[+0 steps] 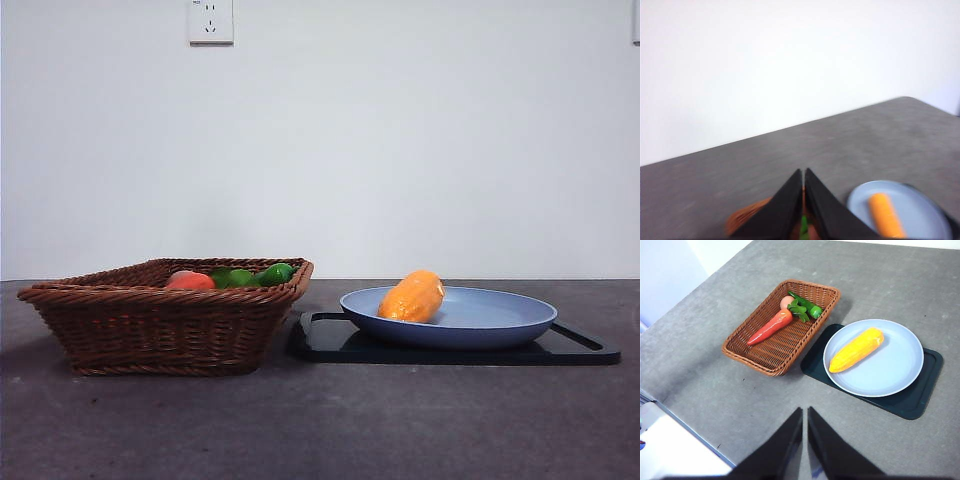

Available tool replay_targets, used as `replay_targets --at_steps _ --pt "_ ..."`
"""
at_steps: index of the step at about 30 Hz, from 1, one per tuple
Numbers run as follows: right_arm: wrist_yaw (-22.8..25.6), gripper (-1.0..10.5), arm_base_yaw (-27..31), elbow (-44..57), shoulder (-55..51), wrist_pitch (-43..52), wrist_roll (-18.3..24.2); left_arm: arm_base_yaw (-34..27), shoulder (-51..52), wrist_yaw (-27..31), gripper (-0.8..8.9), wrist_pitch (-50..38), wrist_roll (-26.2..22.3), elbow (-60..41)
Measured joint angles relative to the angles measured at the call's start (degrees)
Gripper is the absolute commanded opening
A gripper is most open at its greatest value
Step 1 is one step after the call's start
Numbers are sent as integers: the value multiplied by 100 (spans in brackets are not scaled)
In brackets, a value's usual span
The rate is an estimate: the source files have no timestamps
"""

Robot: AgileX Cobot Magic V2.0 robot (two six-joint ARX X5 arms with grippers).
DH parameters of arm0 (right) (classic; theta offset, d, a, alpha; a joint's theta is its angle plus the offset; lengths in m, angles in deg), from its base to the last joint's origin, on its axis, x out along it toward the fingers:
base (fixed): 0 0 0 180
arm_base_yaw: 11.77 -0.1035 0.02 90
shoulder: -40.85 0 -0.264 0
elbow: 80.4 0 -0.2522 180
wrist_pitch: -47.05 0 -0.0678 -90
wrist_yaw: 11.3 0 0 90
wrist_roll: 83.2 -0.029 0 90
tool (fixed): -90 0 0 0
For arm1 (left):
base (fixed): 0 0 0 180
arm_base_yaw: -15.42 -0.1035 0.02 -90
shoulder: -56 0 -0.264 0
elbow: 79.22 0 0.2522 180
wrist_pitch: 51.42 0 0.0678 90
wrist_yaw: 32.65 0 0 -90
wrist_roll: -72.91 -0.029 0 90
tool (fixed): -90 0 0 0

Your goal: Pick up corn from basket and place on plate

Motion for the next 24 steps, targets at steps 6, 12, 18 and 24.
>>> replay_targets --at_steps 6,12,18,24 --pt "0 3 0 0 0 0 0 -815 1600 186 7 -232 -2 -1733" --pt "0 3 0 0 0 2 0 -1071 2739 645 7 -286 -2 -3123" --pt "2 3 0 0 0 2 0 -1167 3545 645 7 -262 0 -4194" --pt "0 3 0 0 0 0 0 -1231 4044 645 7 -254 13 -4918"
